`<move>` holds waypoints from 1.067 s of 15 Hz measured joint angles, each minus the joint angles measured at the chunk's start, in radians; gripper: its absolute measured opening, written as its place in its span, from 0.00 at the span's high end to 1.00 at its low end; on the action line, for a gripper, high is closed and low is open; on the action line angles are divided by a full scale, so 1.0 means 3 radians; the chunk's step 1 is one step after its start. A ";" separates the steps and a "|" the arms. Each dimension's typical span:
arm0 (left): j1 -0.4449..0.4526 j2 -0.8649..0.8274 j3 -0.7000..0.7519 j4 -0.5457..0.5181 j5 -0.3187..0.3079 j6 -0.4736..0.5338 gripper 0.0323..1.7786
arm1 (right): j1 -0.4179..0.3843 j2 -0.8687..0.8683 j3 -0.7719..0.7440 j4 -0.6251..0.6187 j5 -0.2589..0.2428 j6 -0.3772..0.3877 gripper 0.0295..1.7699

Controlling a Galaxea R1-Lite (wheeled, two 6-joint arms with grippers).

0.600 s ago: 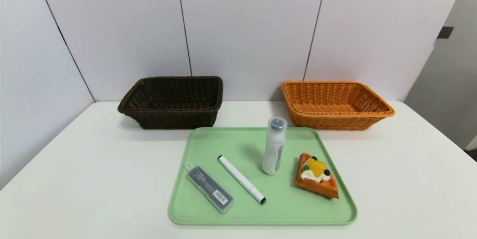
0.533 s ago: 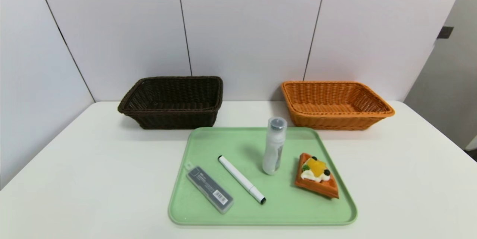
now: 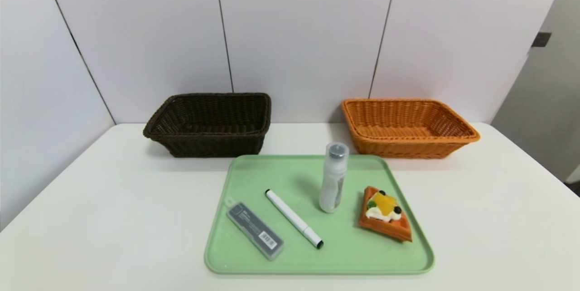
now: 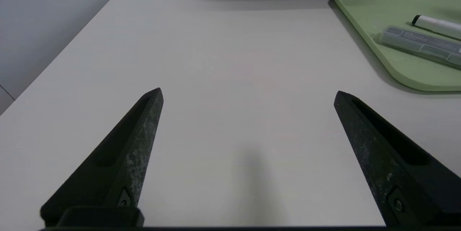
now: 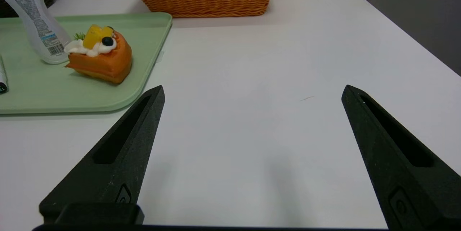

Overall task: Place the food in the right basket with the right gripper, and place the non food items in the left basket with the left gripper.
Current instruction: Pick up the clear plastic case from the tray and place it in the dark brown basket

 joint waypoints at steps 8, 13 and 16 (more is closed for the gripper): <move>0.0000 0.0000 0.0000 -0.0009 0.0020 -0.0036 0.05 | 0.0000 0.0000 0.0000 0.0001 0.0000 0.0000 0.04; 0.0000 0.0000 -0.0003 -0.0001 -0.0011 -0.0028 0.05 | 0.0000 0.0000 -0.0002 0.0001 -0.0009 -0.0013 0.04; 0.0000 0.0000 -0.0195 0.0219 -0.0004 -0.0018 0.05 | 0.0001 0.0003 -0.0252 0.0065 -0.0006 0.0029 0.04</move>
